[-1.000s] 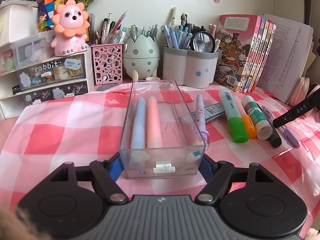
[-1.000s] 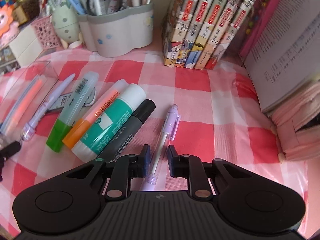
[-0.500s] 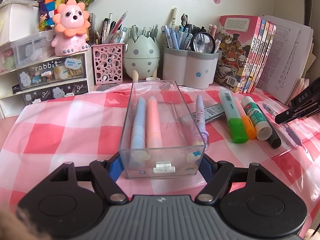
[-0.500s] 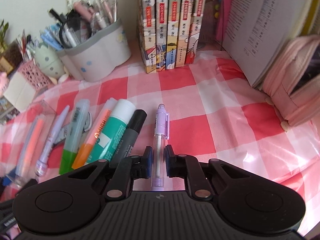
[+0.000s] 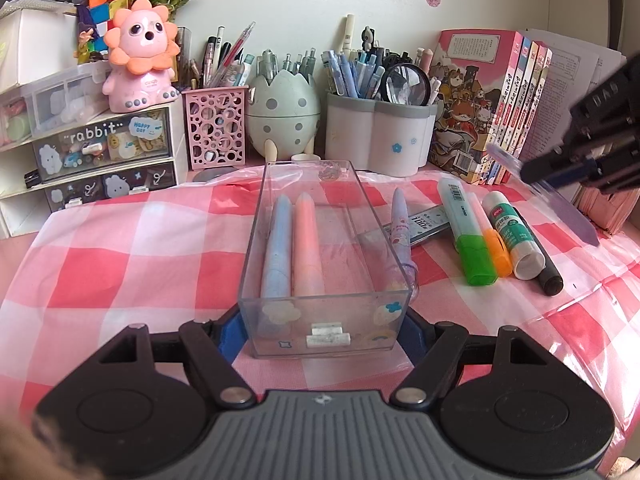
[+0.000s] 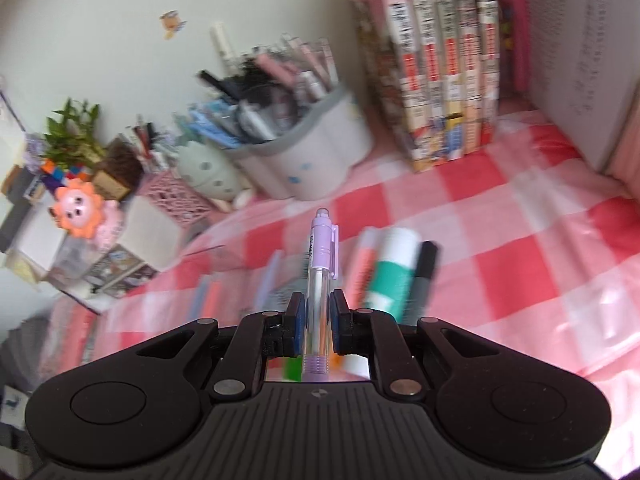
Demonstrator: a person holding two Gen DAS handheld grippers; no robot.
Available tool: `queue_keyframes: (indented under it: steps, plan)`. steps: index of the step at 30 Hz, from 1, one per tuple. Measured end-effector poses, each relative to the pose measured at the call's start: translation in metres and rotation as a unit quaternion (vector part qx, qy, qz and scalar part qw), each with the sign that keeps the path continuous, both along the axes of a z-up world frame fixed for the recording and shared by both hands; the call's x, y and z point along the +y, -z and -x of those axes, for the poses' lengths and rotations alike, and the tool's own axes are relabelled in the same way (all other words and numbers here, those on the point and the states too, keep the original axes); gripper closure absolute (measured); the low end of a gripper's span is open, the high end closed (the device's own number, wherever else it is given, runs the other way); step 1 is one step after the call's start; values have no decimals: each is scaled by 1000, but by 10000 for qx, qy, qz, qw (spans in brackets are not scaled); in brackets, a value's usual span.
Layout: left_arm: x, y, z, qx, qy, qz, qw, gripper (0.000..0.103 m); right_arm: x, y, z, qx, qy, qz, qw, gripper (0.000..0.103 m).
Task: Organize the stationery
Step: 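Reach the right tool to the lavender pen and close on it, then lift the lavender pen, lower it into the clear tray, open right tool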
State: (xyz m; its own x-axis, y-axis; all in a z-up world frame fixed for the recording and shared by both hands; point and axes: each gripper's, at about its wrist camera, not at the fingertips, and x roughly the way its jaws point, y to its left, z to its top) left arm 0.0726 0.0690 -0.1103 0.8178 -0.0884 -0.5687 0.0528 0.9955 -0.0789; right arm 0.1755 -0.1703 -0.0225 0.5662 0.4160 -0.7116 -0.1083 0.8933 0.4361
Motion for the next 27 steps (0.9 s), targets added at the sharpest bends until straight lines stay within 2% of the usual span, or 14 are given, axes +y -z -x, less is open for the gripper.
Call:
queue_keyframes:
  steps: [7, 13, 19, 27]
  plan:
    - [0, 0, 0, -1, 2, 4, 10000, 54, 42, 0, -5, 193, -142, -691, 9973, 92]
    - [0, 0, 0, 0, 2, 2, 10000, 54, 70, 7, -9, 371, -142, -882, 9953, 92]
    - [0, 0, 0, -1, 3, 3, 10000, 54, 101, 17, -13, 505, -190, -817, 9952, 92]
    - [0, 0, 0, -2, 4, 12, 10000, 54, 121, 25, -20, 476, -62, -357, 9982, 92]
